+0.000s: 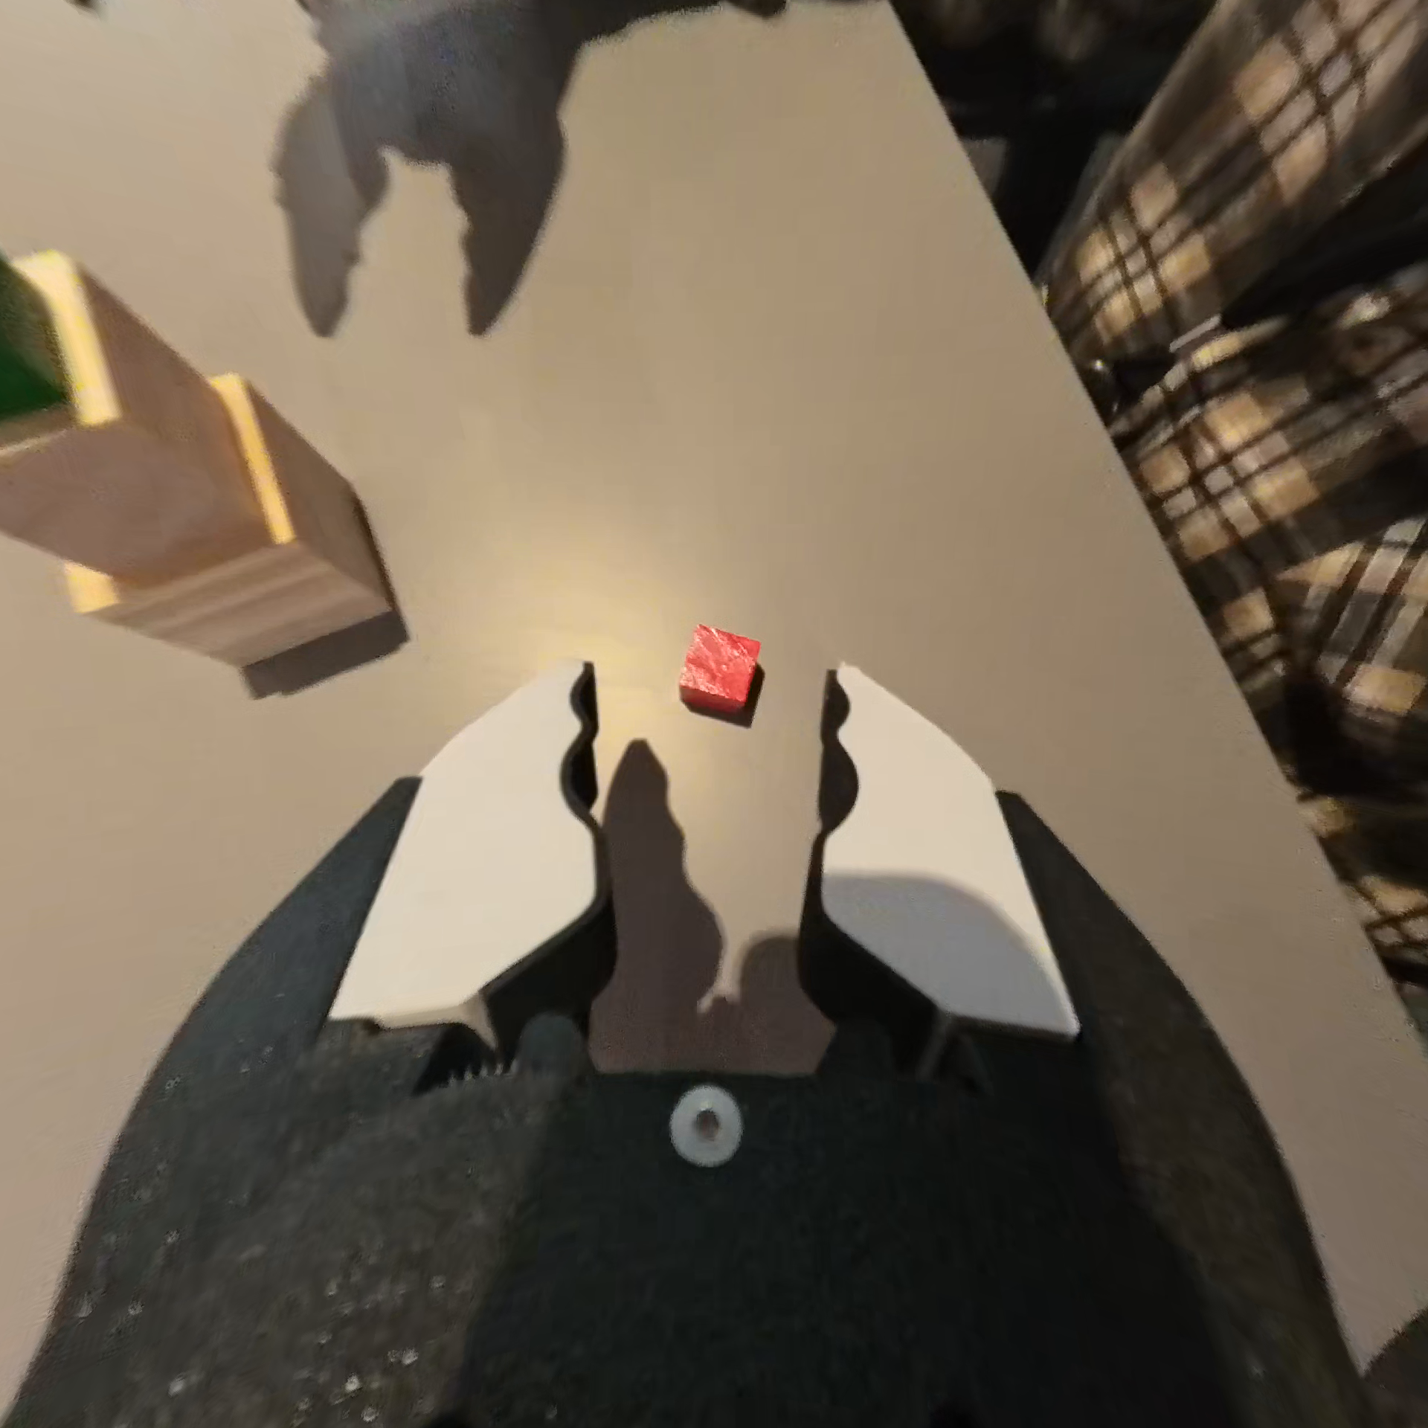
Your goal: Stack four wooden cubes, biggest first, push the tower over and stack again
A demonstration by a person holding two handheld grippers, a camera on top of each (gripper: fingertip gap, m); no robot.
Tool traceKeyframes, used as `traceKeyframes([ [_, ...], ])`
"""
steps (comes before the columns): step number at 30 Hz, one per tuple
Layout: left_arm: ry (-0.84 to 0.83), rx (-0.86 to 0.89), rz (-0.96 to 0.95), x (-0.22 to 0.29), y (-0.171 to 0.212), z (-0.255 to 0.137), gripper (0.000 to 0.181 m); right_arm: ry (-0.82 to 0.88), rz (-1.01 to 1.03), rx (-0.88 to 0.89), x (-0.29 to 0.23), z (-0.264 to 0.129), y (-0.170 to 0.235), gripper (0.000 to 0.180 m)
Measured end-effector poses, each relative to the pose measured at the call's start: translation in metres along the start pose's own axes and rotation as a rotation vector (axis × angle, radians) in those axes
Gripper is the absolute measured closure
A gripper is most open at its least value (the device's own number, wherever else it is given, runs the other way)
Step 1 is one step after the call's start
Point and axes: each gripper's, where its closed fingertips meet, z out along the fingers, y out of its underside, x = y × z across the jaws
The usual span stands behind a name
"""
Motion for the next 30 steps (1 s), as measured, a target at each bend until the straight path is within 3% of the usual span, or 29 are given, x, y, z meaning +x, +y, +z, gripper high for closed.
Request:
traceKeyframes([
  [8, 0.093, 0.033, 0.153, 0.010, 0.002, 0.027, 0.140, -0.008, -0.003, -0.005, -0.001, 0.001, 0.002, 0.134],
  [20, 0.092, 0.113, 0.132, 0.003, 0.007, 0.027, 0.148, -0.020, 0.004, -0.014, -0.002, 0.002, 0.005, 0.134],
  [30, 0.088, 0.063, 0.083, -0.001, 0.016, 0.033, 0.159, -0.023, 0.005, -0.014, -0.003, 0.003, 0.005, 0.137],
])
